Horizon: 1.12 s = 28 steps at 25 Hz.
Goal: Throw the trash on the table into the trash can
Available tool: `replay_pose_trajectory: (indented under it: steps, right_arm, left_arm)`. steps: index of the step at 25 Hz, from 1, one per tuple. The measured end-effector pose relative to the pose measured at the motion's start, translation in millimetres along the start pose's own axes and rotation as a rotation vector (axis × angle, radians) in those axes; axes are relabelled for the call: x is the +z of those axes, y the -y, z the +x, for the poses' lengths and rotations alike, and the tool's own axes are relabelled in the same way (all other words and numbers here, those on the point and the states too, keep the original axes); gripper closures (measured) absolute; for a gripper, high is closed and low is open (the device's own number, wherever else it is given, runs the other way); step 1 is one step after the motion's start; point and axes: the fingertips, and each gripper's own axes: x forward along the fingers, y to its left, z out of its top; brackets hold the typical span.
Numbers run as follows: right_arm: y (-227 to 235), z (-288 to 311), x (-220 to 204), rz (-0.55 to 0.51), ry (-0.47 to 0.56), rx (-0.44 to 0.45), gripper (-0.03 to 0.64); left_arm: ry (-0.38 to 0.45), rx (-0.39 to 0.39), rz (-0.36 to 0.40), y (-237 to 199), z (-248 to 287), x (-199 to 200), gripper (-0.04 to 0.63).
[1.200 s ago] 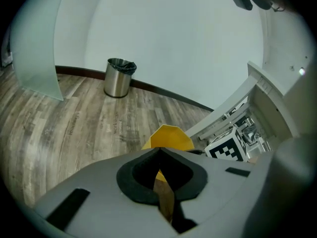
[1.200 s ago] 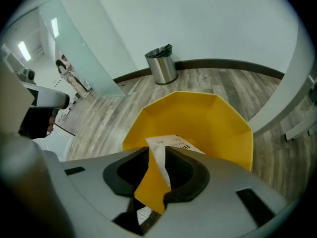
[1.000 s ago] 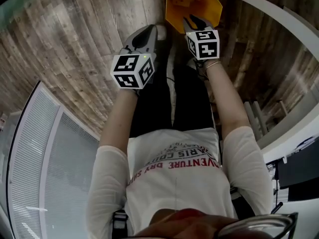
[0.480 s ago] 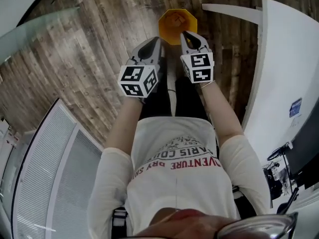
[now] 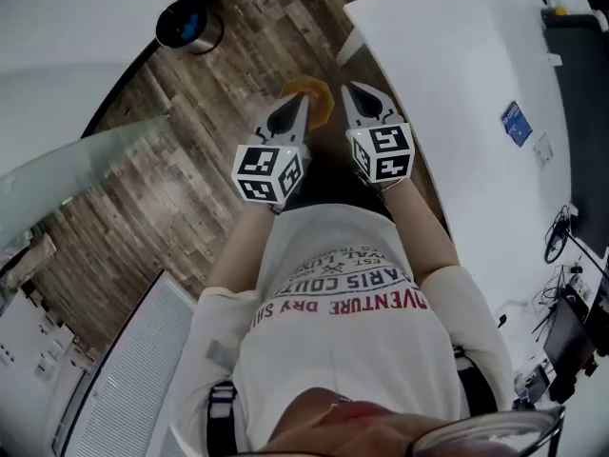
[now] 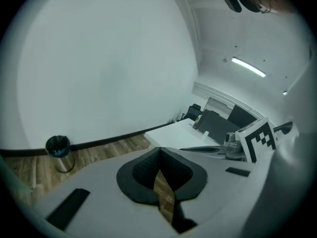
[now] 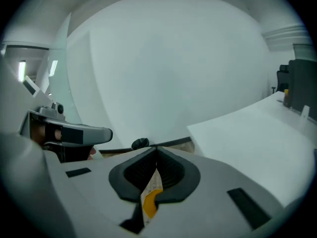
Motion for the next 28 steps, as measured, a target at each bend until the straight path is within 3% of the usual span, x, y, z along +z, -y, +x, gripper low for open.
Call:
replay_pose_trajectory:
  steps: [7,11,17,23,28]
  right_arm:
    - [90.2,-152.5,18.5,0.074,0.131,-0.185,0.591]
    - [151.3,-244.4,1.4,0.124,0.194,-0.349,0.591]
    - [217.3,-376.9,-46.9,0.221,0.275,-0.598,0.591]
    - [249.0,-488.3,-93.6,0.316,0.353,-0.822,0.591]
    - [252.5,-542.8,-114.1,0.368,0.39,-0.923,0.591]
  left_arm:
    - [-0.002,-0.225,0.149,166.2,26.9,26.6,0.572]
    - [0.017,-0.401,0.225,274.4,46.6,25.0,0.572]
    - [-0.027,-0.634,0.337,415.2,62.3,-12.7,0.572]
    - [-0.082,-0.783,0.41,509.0,57.4,-59.5,0.572]
    - [-0.121,-0.856,0.458,552.8,48.5,-77.9,0.573]
